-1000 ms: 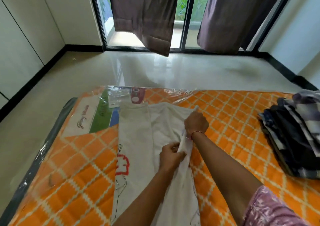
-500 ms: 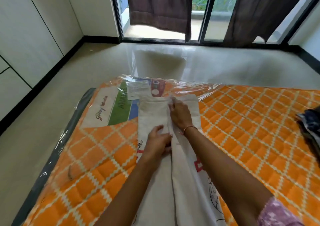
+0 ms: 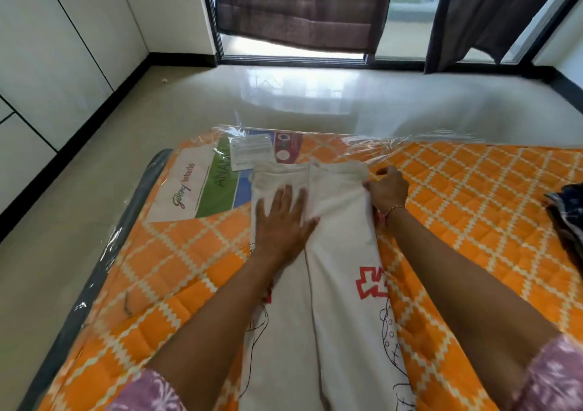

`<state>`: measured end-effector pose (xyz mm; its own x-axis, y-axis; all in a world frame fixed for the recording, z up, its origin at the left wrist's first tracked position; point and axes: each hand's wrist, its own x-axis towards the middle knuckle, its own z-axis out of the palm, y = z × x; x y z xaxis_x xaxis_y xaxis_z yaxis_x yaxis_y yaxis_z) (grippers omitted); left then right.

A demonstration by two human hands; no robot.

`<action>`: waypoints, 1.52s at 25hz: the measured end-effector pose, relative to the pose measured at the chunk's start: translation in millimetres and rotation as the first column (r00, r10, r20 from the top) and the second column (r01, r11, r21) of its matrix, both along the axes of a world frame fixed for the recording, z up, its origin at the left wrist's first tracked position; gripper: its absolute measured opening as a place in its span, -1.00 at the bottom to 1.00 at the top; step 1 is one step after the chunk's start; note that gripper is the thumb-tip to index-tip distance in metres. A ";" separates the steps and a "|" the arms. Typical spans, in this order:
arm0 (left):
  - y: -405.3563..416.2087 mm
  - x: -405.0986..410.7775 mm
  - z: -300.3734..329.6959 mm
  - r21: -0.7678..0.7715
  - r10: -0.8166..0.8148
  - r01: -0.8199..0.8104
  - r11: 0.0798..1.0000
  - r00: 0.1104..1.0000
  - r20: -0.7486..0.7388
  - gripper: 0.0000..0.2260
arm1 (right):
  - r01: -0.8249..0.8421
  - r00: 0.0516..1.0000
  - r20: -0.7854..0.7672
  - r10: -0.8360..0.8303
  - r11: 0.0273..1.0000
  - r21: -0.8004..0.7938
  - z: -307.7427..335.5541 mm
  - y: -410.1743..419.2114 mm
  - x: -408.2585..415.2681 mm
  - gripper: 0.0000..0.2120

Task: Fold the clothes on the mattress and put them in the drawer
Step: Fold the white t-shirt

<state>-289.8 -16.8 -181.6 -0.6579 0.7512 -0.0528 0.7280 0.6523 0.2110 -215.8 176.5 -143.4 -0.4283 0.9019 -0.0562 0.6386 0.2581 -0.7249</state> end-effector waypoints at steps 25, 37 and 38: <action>-149.8 93.5 81.4 0.538 -0.197 -0.110 0.836 0.855 0.480 -0.13 | -0.374 0.856 -0.301 0.420 0.906 0.198 54.0 -142.3 215.1 -0.48; -223.4 147.2 67.0 0.080 -0.321 0.331 0.940 0.940 -0.118 -0.77 | -0.761 0.648 0.472 0.598 0.528 0.376 21.7 -185.4 277.2 -0.56; -226.7 148.8 65.7 0.009 -0.309 0.309 0.951 0.951 -0.026 -0.72 | -0.809 0.573 0.523 0.631 0.536 0.240 18.4 -184.8 280.3 -0.54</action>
<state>-141.1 -243.5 -115.9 -0.3945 0.9184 -0.0287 0.8984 0.3921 0.1979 64.5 -8.2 -124.9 -0.9680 0.2453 -0.0536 0.2511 0.9478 -0.1966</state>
